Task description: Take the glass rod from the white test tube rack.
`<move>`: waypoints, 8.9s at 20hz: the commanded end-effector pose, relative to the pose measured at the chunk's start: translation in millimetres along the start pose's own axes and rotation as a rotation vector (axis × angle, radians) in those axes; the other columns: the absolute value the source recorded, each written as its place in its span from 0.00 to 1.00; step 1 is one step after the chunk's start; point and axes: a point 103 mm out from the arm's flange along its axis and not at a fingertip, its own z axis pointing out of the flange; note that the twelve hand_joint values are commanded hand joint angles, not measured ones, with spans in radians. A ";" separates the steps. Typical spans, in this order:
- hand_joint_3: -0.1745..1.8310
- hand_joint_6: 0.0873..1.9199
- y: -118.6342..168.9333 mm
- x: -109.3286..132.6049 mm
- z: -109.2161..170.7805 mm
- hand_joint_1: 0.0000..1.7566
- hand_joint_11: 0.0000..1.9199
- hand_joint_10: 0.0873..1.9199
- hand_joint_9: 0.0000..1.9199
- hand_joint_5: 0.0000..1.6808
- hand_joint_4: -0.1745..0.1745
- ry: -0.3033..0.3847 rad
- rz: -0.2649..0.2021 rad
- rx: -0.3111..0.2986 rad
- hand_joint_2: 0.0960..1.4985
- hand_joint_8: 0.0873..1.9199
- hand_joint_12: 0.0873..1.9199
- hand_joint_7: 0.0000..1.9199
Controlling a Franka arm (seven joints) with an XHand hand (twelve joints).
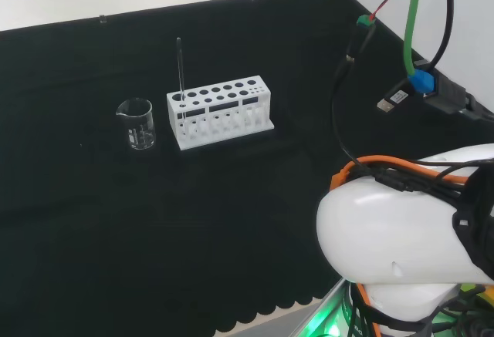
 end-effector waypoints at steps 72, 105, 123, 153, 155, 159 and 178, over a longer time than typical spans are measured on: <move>0.11 0.03 118.8 57.2 42.2 0.38 0.03 0.49 0.14 0.26 0.00 0.103 -0.210 0.085 0.62 0.45 0.75 0.15; 0.16 0.27 182.7 81.1 136.7 0.46 0.10 0.49 0.20 0.23 0.00 0.082 -0.270 0.201 0.53 0.46 0.75 0.22; 0.36 0.33 199.3 93.3 186.9 0.52 0.19 0.46 0.29 0.27 0.00 0.052 -0.331 0.258 0.35 0.43 0.72 0.30; 0.40 0.39 230.4 84.6 225.6 0.58 0.38 0.38 0.47 0.50 0.00 0.078 -0.372 0.239 0.33 0.36 0.66 0.49; 0.40 0.39 231.6 85.2 227.6 0.58 0.39 0.38 0.48 0.51 0.00 0.076 -0.372 0.243 0.33 0.36 0.66 0.50; 0.40 0.38 234.6 87.8 231.2 0.59 0.40 0.38 0.49 0.52 0.00 0.077 -0.371 0.254 0.33 0.35 0.66 0.50; 0.29 0.30 246.0 94.8 226.4 0.68 0.62 0.28 0.63 0.71 0.00 0.039 -0.378 0.211 0.48 0.29 0.52 0.61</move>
